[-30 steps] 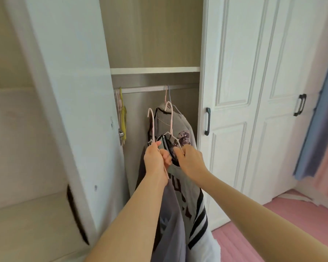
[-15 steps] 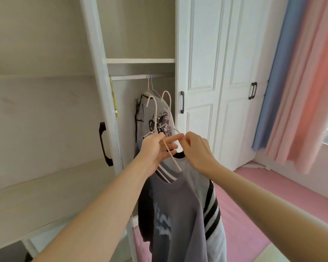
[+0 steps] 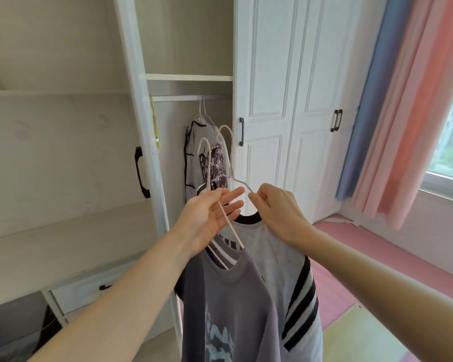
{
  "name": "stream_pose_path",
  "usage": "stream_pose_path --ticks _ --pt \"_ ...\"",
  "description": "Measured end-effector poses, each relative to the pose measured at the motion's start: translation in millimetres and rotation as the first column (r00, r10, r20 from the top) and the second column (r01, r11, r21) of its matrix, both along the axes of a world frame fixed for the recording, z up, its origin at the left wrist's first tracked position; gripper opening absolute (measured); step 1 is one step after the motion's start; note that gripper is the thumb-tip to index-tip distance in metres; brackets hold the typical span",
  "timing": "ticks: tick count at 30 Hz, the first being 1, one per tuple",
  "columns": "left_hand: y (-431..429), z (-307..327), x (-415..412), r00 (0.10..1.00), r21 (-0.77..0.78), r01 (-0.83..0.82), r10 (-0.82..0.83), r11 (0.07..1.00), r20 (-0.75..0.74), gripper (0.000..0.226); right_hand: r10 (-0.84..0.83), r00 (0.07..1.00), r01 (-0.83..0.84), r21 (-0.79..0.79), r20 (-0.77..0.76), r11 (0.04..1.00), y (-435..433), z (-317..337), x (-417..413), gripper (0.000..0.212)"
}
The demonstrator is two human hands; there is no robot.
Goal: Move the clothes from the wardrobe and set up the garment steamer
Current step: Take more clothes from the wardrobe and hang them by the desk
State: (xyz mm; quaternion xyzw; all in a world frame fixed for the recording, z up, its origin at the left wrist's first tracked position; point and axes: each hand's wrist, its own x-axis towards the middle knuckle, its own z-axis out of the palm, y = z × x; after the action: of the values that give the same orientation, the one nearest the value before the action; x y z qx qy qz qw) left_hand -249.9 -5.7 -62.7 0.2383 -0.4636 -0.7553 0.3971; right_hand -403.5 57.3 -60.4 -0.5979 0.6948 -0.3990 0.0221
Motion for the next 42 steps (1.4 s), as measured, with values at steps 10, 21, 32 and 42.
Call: stream_pose_path --ticks 10,21,32,42 --pt "83 -18 -5 0.952 -0.120 -0.295 0.302 0.948 0.047 0.024 0.165 0.986 -0.166 -0.026 -0.025 0.986 74 7 -7 0.028" --pt "155 -21 26 0.795 -0.316 -0.552 0.601 0.772 0.080 0.028 0.380 0.909 -0.395 -0.063 -0.169 0.916 117 1 20 0.031" --pt "194 -13 89 0.600 -0.505 -0.653 0.792 0.565 0.110 0.024 0.595 0.779 -0.621 -0.112 -0.196 0.776 118 1 90 0.033" --pt "217 -33 172 0.472 -0.475 -0.734 0.868 0.485 0.157 0.041 0.793 0.601 -0.799 -0.073 -0.099 0.597 121 -32 179 0.031"
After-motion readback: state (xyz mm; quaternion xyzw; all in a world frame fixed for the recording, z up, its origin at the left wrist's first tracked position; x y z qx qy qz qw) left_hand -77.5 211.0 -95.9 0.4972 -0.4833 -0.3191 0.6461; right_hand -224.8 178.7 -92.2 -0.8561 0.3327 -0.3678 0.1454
